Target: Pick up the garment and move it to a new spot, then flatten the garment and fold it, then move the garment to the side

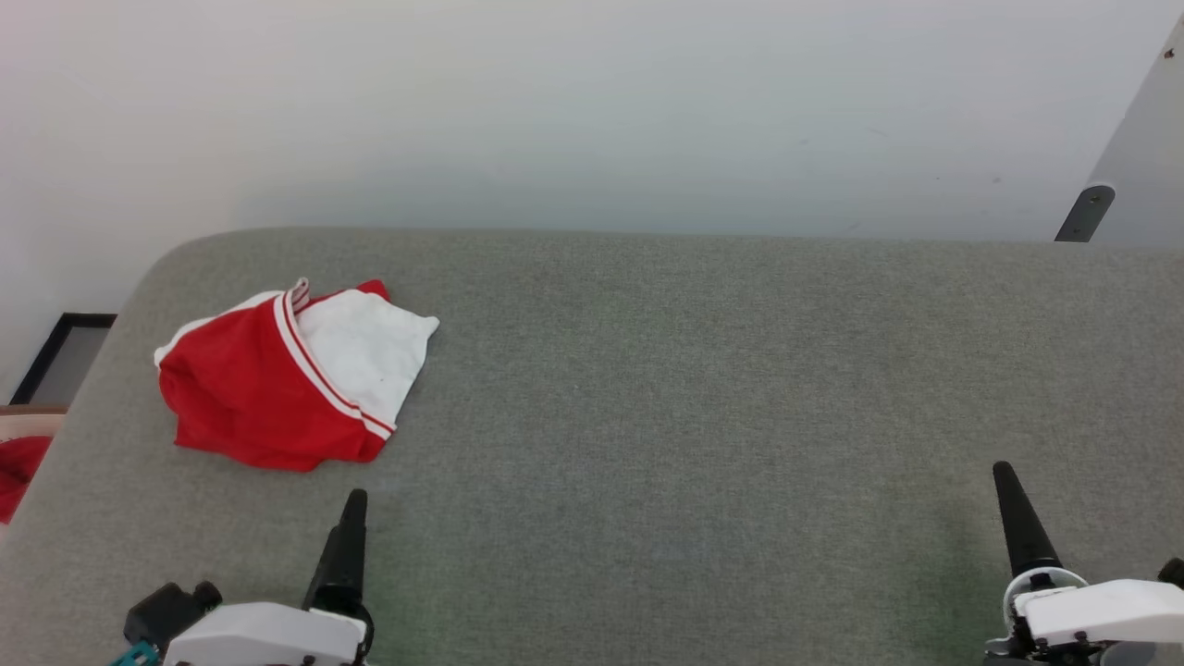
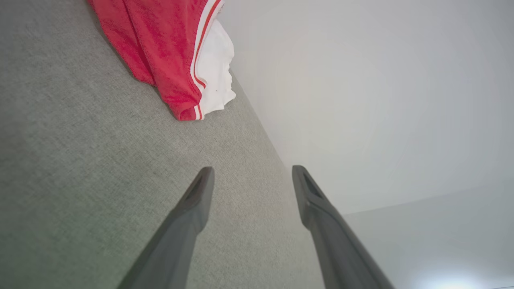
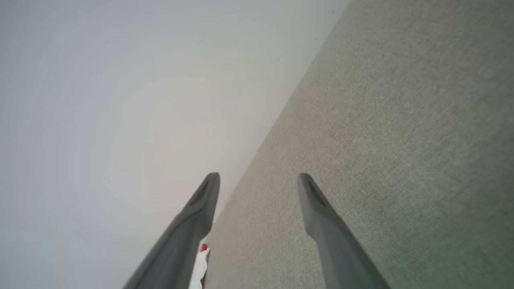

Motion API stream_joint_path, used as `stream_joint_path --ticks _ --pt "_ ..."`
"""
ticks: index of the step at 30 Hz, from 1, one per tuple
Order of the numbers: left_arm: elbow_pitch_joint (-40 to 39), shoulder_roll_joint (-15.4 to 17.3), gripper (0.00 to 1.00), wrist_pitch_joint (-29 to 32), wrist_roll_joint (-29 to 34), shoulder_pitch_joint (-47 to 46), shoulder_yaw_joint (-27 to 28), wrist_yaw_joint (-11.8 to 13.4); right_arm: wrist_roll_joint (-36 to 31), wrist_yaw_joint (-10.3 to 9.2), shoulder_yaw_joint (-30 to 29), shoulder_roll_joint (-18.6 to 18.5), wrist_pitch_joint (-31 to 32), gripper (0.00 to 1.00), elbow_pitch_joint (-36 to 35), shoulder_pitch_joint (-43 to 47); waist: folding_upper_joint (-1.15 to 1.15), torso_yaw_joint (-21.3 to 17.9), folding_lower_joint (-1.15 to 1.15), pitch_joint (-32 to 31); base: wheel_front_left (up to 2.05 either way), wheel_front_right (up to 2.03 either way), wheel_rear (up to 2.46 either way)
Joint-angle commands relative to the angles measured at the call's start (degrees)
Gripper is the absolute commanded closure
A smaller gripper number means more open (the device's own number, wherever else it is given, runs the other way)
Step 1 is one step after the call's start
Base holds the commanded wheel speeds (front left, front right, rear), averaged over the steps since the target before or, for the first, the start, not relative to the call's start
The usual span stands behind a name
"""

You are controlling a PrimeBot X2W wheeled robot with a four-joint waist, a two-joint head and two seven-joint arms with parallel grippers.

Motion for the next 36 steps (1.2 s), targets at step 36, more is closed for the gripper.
stream_joint_path --ticks 36 --pt "-3.3 1.6 0.0 -7.1 34.3 0.7 -5.2 1.3 -40.8 0.04 1.3 -0.5 -7.0 0.0 -2.0 -1.2 0.0 0.3 0.0 -0.2 0.0 0.0 0.0"
